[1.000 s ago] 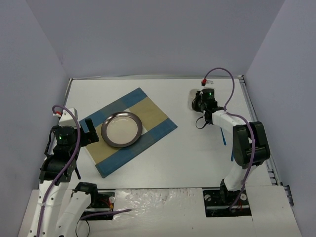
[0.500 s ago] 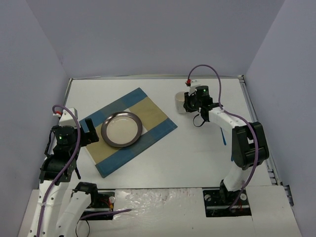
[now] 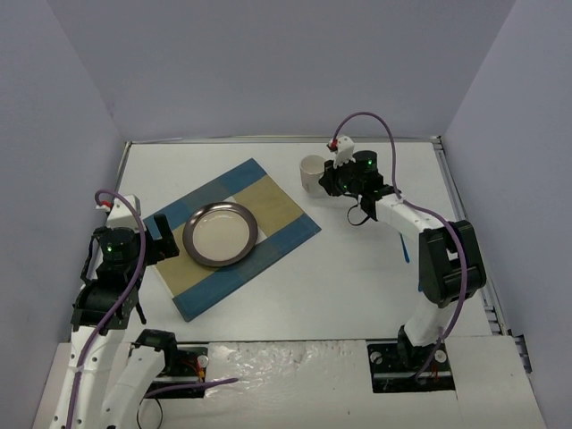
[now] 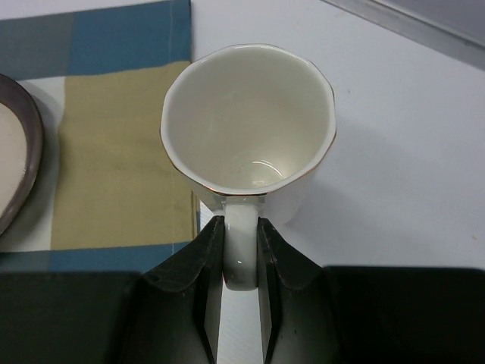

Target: Set the dinner table for one person

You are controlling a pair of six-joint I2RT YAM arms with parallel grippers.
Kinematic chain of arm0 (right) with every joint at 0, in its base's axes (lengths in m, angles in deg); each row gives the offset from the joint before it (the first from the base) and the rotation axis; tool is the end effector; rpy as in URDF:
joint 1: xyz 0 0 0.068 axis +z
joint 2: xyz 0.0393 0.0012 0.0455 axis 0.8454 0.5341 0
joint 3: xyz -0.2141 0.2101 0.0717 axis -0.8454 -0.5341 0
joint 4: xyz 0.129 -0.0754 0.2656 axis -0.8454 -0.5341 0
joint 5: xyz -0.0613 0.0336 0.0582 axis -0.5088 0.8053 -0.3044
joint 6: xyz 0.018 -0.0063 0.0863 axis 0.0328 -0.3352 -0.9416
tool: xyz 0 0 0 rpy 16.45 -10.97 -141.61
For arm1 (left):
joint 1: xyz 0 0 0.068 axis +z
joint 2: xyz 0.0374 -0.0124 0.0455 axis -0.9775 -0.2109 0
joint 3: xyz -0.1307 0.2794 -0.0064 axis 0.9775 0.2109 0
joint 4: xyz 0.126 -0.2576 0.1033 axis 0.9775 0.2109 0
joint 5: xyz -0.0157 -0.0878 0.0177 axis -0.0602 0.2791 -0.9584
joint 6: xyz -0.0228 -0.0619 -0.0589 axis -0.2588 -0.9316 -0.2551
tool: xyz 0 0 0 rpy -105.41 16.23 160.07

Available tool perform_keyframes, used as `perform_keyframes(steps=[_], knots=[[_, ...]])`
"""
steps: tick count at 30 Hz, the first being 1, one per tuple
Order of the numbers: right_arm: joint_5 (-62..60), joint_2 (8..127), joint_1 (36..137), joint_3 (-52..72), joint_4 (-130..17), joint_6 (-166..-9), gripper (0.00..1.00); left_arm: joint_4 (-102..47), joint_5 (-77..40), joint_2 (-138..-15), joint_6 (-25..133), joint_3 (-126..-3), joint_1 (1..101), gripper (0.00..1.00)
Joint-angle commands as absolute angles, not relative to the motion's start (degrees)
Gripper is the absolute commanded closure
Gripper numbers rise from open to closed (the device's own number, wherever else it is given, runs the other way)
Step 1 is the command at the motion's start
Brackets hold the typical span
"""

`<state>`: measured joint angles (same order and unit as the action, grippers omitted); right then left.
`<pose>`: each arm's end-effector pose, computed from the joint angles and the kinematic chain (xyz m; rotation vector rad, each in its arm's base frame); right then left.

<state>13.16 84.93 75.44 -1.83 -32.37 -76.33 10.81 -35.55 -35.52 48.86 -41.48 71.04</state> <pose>0.4506 0.1747 0.2642 -0.6140 1.6735 0.5023 0.1791 -0.0091 0.3592 -0.2697 1.9235 -0.1224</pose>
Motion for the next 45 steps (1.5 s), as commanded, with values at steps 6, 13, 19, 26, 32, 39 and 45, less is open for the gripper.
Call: perform_keyframes(steps=[6,13,19,26,32,39,45], knots=[[23.5,90.4,79.5,15.2,-17.6,-73.6,1.00,8.2,-35.5,-36.7,48.8,-42.2,71.2,0.03],[27.0,99.3,82.8,26.6,-21.4,-70.1,1.00,8.1,-35.3,-37.4,48.9,-42.2,71.6,0.03],[28.5,105.9,84.7,34.3,-23.2,-68.7,1.00,7.9,-35.2,-37.7,49.0,-42.2,71.9,0.03],[29.7,111.1,86.1,39.3,-23.0,-68.9,1.00,7.9,-35.0,-38.0,49.0,-42.2,72.1,0.03],[29.6,114.4,86.5,42.1,-20.3,-70.7,1.00,7.9,-34.9,-38.0,49.0,-42.1,72.2,0.03],[29.4,117.0,87.0,43.7,-16.4,-72.5,1.00,7.9,-34.9,-38.0,49.0,-42.0,72.3,0.03],[29.0,118.4,87.2,42.9,-10.9,-74.6,1.00,8.0,-34.9,-37.9,49.0,-42.0,72.6,0.03]])
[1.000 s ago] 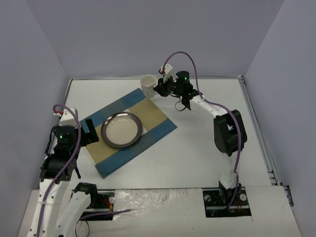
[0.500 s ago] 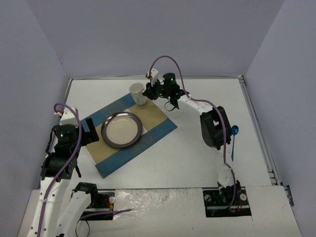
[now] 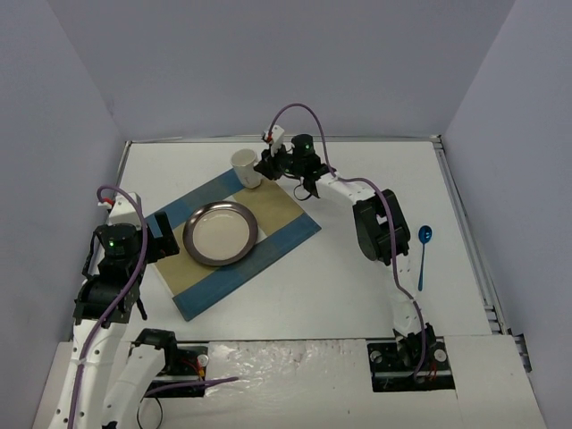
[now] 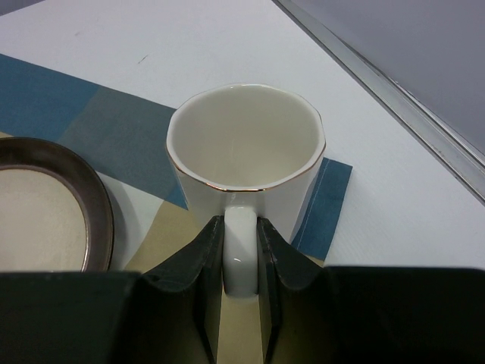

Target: Set the dinner table for one person

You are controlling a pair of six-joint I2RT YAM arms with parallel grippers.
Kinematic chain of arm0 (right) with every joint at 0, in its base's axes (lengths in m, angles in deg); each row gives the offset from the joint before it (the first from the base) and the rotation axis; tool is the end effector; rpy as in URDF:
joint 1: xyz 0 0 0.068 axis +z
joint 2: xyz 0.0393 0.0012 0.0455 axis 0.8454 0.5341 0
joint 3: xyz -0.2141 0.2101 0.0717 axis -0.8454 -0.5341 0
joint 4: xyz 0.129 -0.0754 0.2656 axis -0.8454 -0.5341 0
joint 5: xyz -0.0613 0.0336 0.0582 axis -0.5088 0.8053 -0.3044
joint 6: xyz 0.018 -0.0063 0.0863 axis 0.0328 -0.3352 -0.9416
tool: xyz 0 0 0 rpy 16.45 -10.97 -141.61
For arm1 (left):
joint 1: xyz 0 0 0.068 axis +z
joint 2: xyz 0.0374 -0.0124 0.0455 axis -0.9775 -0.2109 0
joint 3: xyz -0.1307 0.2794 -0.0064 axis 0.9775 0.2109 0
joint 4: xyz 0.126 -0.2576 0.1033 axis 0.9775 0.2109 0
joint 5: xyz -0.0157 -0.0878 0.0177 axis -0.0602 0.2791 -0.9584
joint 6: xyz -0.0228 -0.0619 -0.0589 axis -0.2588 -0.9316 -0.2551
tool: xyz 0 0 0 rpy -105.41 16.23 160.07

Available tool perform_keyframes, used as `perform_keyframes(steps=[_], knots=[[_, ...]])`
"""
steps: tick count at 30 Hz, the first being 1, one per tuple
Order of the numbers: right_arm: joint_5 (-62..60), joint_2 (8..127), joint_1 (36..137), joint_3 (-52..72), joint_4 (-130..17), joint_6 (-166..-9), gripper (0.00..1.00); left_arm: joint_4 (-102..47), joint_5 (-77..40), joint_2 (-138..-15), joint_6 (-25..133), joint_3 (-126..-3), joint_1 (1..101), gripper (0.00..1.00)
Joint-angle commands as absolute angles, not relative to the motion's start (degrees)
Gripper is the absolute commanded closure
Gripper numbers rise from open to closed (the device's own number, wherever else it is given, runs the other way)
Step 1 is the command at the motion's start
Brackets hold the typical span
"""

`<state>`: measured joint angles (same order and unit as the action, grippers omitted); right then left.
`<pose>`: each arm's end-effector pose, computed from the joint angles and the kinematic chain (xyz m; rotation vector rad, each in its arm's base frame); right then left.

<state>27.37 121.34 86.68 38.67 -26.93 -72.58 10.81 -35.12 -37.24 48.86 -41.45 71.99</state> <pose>0.5471 0.3556 0.2234 -0.9754 1.3350 0.7781 0.1865 -0.0074 0.3540 -0.2819 1.9524 -0.1119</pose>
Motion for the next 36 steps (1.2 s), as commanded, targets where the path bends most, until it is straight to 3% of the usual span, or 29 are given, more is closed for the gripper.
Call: perform_keyframes(steps=[1,16,27,29,35,36], knots=[[29.2,118.5,87.2,42.8,-10.3,-74.7,1.00,8.0,-34.9,-37.9,49.0,-42.0,72.6,0.03],[29.6,122.3,87.4,43.2,-5.0,-74.1,1.00,7.8,-34.7,-38.2,49.0,-42.0,73.1,0.03],[28.6,121.8,87.2,34.1,-0.5,-72.6,0.99,7.7,-34.2,-38.2,49.1,-41.9,73.3,0.03],[28.1,120.8,87.2,32.4,-0.5,-71.8,0.95,7.6,-34.0,-38.3,49.1,-41.9,73.3,0.03],[27.7,118.1,86.6,29.5,-0.6,-70.8,0.64,7.5,-33.9,-38.1,49.1,-41.9,73.3,0.03],[27.7,118.0,86.5,29.4,-0.6,-70.7,0.63,7.5,-33.8,-38.1,49.1,-41.9,73.3,0.03]])
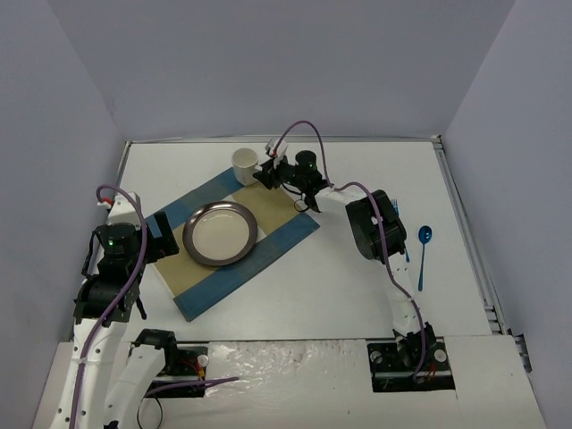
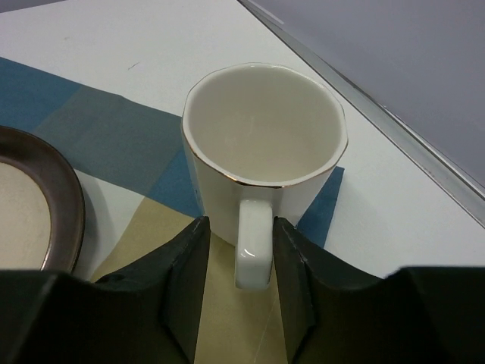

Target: Set the dinner table for one person

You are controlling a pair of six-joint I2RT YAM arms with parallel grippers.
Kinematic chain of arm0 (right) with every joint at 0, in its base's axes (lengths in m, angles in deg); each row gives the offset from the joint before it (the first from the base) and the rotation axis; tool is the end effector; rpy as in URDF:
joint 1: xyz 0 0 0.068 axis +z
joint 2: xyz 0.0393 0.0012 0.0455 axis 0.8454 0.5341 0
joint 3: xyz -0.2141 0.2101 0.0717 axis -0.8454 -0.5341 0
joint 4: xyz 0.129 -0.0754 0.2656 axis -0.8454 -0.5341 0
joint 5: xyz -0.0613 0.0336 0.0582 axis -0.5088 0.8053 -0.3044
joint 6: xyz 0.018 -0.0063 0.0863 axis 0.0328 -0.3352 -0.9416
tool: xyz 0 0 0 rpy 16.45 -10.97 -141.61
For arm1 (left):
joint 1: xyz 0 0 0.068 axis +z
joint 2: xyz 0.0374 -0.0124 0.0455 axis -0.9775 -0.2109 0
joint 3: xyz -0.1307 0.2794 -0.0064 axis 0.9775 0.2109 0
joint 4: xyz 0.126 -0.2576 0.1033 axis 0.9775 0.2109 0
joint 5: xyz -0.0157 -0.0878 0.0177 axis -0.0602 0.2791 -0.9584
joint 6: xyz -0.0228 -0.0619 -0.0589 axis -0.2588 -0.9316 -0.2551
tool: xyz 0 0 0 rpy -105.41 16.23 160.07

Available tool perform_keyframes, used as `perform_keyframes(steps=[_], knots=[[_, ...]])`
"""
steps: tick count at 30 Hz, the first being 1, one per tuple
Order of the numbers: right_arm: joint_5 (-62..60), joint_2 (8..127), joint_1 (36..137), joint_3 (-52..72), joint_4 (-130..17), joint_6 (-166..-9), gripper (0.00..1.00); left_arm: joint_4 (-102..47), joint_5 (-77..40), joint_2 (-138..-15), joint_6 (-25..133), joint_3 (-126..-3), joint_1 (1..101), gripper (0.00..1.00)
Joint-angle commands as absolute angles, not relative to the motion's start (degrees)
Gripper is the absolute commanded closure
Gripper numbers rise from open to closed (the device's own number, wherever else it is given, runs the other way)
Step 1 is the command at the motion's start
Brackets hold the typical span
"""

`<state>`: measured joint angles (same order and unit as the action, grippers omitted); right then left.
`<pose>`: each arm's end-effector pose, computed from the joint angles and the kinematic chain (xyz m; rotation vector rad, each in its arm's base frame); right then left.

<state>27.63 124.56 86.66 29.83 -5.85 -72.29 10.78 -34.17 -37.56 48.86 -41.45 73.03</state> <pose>0.5329 0.3479 0.1763 -0.9572 1.1740 0.7420 0.1880 -0.0055 0.3531 -0.2893 1.9575 -0.1153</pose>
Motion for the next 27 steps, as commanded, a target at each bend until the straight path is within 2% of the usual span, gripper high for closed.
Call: perform_keyframes(steps=[1,4,11,14,20,23,27], knots=[[27.5,117.5,86.4,29.0,-0.6,-70.7,0.55,7.5,-33.8,-38.1,49.1,-41.9,73.3,0.03],[26.5,115.6,86.0,27.7,-1.1,-70.9,0.38,7.5,-33.7,-38.1,49.0,-41.9,73.3,0.03],[21.3,105.9,84.4,20.2,-5.8,-70.8,0.19,7.6,-32.9,-37.7,49.1,-41.9,73.3,0.03],[15.8,98.6,83.3,13.9,-11.0,-71.5,0.08,7.6,-32.3,-37.4,49.1,-41.9,73.3,0.03],[2.6,84.1,79.1,1.9,-27.6,-75.7,0.06,8.0,-32.1,-36.8,49.0,-42.1,73.3,0.03],[-3.0,77.6,74.8,-4.6,-33.9,-83.7,0.06,8.2,-32.2,-36.3,48.9,-42.0,72.9,0.03],[-3.7,73.6,64.0,-9.0,-44.9,-94.3,0.07,8.5,-32.7,-36.2,48.8,-42.3,72.3,0.03]])
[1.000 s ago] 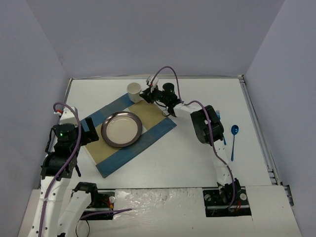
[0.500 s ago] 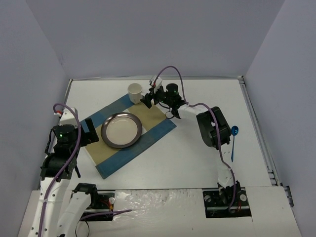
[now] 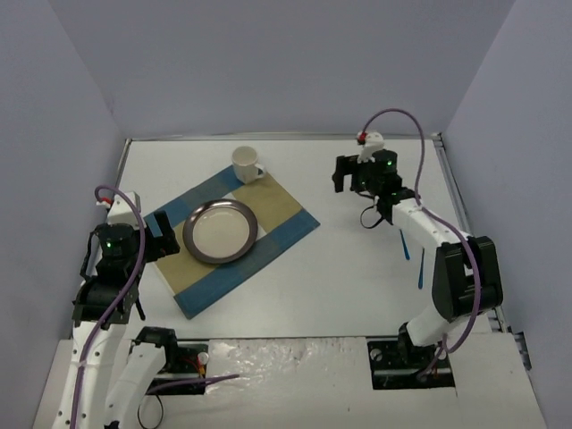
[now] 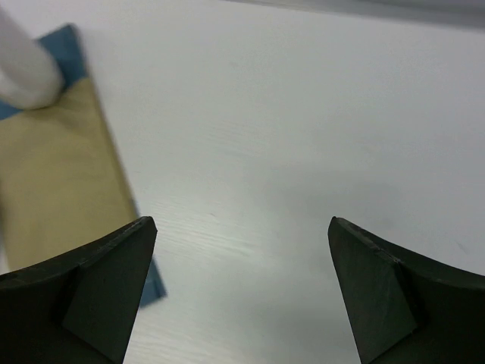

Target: Set the dinner table for one person

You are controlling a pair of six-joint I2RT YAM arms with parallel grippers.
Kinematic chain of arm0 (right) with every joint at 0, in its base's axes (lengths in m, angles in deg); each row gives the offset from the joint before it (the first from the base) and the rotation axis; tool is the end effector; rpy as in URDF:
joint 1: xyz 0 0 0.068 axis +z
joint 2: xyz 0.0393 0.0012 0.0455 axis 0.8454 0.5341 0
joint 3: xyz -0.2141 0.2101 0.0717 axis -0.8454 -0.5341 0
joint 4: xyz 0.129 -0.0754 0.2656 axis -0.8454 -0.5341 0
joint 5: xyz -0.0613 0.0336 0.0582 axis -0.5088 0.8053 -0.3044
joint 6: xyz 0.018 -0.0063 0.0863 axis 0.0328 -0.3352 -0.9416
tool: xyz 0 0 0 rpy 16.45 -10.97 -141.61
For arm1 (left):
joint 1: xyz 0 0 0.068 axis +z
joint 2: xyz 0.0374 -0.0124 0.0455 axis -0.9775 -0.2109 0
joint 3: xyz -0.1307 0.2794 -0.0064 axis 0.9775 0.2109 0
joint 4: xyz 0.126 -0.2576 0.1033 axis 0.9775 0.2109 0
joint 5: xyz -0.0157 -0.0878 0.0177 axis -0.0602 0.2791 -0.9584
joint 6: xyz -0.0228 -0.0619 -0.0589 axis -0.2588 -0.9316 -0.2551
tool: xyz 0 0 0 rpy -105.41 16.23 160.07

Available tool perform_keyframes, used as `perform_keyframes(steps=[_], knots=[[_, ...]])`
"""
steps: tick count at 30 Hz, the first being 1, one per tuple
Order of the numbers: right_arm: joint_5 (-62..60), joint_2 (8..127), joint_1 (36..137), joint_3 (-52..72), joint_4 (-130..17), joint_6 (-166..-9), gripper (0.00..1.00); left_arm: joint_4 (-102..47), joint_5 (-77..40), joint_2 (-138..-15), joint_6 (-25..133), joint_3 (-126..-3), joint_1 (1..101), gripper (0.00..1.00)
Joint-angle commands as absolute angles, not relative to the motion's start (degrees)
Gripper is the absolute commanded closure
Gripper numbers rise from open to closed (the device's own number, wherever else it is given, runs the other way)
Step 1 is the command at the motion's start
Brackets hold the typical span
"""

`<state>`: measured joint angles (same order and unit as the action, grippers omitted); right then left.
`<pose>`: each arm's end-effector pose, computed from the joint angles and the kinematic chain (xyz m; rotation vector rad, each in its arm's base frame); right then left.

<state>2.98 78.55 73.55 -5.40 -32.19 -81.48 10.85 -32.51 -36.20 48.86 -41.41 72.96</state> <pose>0.4380 0.1407 0.2879 -0.3800 1.6876 0.3861 0.1824 -0.0075 0.3565 -0.2684 1.9412 -0.1487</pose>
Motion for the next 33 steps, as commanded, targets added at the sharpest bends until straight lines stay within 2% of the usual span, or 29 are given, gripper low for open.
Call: perform_keyframes(steps=[1,8,16,24,33], knots=[[-3.6,73.4,61.2,-9.7,-47.6,-95.5,0.08,8.7,-33.0,-36.2,48.8,-42.4,72.2,0.03],[-6.4,70.8,52.5,-18.0,-49.4,-96.1,0.09,9.2,-34.7,-35.7,48.8,-42.5,70.3,0.03],[-10.4,73.0,51.2,-19.9,-49.8,-94.4,0.11,9.3,-34.8,-35.6,49.0,-42.5,69.2,0.03],[-16.8,66.9,48.8,-21.2,-51.8,-96.6,0.13,9.3,-34.3,-35.3,49.0,-42.5,68.8,0.03],[-12.5,69.0,42.2,-22.3,-54.7,-96.1,0.18,9.2,-33.8,-34.4,49.1,-42.6,67.2,0.03]])
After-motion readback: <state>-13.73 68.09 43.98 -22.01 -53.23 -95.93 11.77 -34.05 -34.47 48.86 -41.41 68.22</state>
